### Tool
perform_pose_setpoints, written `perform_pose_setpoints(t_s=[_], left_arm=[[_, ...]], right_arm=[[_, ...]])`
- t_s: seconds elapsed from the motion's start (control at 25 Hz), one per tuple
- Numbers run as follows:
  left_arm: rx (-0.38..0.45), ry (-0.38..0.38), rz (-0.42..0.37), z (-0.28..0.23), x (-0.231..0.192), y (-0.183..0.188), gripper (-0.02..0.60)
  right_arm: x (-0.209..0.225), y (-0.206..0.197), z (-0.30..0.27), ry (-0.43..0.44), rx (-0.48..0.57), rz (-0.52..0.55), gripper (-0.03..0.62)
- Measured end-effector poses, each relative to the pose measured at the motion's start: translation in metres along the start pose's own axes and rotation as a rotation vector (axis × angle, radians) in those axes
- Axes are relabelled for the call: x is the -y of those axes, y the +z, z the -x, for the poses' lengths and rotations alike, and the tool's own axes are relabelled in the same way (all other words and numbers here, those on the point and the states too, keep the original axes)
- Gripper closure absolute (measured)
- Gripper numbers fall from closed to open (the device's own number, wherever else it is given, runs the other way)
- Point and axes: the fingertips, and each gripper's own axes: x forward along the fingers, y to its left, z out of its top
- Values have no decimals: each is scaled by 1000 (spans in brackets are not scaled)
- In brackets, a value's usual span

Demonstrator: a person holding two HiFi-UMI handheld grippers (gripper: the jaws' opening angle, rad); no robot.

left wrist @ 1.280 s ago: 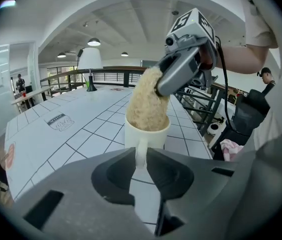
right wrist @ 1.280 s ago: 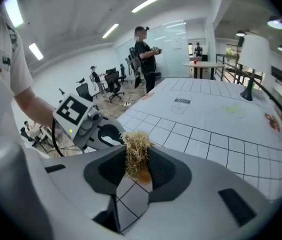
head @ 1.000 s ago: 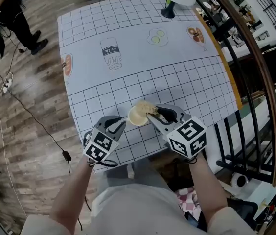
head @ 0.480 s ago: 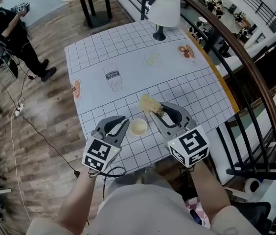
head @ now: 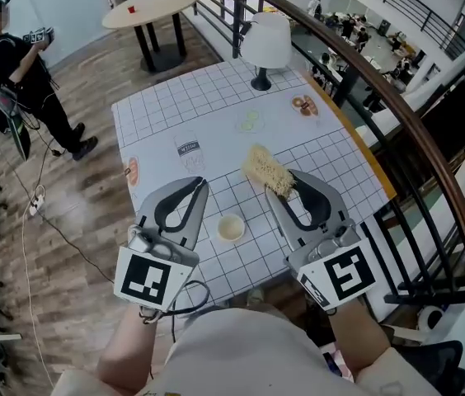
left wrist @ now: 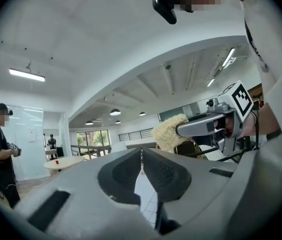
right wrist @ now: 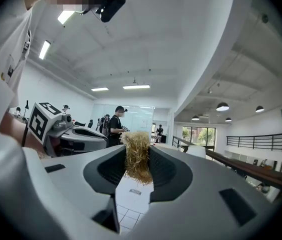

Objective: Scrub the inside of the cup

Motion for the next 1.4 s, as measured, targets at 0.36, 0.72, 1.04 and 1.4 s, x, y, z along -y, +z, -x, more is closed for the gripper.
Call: perform_pose_setpoints(t_s=[0.36, 0.72, 1.04, 1.4], left_arm=[[107, 81, -76, 21, 0, 22, 566], [36, 20, -133, 18, 31, -18, 565], [50, -4, -92, 33, 27, -11, 565], [31, -11, -74, 36, 33, -15, 566]], right_arm=[[-8, 20, 21, -84, 59, 69, 476], [-5, -17, 33, -98, 68, -40, 476], [-17, -12, 29, -89, 18, -61, 476], [-15, -15, 37, -120, 12, -14, 476]])
